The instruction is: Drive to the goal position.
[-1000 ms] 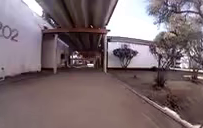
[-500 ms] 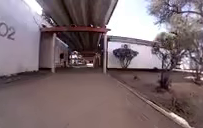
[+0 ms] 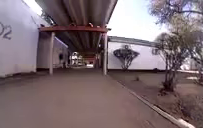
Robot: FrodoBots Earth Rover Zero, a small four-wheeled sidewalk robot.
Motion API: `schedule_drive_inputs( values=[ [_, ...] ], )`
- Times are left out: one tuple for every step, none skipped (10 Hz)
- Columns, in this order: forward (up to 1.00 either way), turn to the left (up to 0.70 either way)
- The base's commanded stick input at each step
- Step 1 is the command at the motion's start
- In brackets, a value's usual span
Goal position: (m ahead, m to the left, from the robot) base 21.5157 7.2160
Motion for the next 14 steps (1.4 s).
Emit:
schedule_drive_inputs(
  values=[
    [0.50, 0.00],
    [0.50, 0.00],
    [0.50, 0.00],
    [0.50, 0.00],
    [0.50, 0.00],
    [0.50, 0.00],
    [0.50, 0.00],
    [0.50, 0.00],
    [0.50, 0.00],
    [0.50, 0.00],
    [0.50, 0.00],
    [0.50, 0.00],
    [0.50, 0.00],
    [0.50, 0.00]
  ],
)
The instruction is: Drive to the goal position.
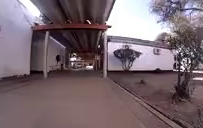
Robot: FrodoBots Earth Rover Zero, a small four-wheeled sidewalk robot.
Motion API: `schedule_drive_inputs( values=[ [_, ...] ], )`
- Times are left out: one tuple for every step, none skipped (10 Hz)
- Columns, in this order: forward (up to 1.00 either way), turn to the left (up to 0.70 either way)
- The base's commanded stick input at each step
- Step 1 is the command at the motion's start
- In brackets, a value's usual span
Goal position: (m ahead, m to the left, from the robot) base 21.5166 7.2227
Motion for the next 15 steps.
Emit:
schedule_drive_inputs(
  values=[
    [0.50, 0.00],
    [0.50, 0.00],
    [0.50, 0.00],
    [0.50, 0.00],
    [0.50, 0.00],
    [0.50, 0.00],
    [0.50, 0.00],
    [0.50, 0.00],
    [0.50, 0.00],
    [0.50, 0.00],
    [0.50, 0.00],
    [0.50, 0.00],
    [0.50, 0.00],
    [0.50, 0.00],
    [0.50, 0.00]
  ],
)
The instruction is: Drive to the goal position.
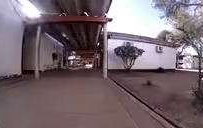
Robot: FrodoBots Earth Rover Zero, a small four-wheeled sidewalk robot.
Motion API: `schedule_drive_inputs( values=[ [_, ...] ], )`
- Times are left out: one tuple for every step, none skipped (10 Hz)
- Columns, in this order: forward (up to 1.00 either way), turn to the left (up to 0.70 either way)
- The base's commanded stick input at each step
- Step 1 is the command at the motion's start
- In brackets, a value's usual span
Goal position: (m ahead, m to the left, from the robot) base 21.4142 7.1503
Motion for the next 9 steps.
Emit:
schedule_drive_inputs(
  values=[
    [0.50, 0.00],
    [0.50, 0.00],
    [0.50, 0.00],
    [0.50, 0.00],
    [0.50, 0.00],
    [0.50, 0.00],
    [0.50, 0.00],
    [0.50, 0.00],
    [0.50, 0.00]
  ],
)
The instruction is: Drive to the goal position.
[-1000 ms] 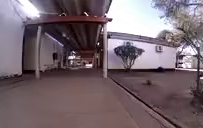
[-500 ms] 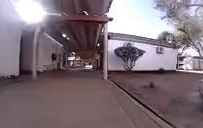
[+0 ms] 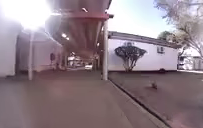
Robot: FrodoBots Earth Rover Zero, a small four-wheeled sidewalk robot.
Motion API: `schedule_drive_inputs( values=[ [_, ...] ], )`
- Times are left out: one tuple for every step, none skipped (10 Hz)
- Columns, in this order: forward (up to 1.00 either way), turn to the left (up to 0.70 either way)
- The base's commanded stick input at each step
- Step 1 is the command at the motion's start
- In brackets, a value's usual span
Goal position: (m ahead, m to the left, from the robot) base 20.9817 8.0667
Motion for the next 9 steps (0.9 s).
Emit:
schedule_drive_inputs(
  values=[
    [0.50, 0.00],
    [0.50, 0.00],
    [0.50, 0.00],
    [0.50, 0.00],
    [0.50, 0.00],
    [0.50, 0.28],
    [0.50, 0.50],
    [0.50, 0.50],
    [0.50, 0.50]
  ],
)
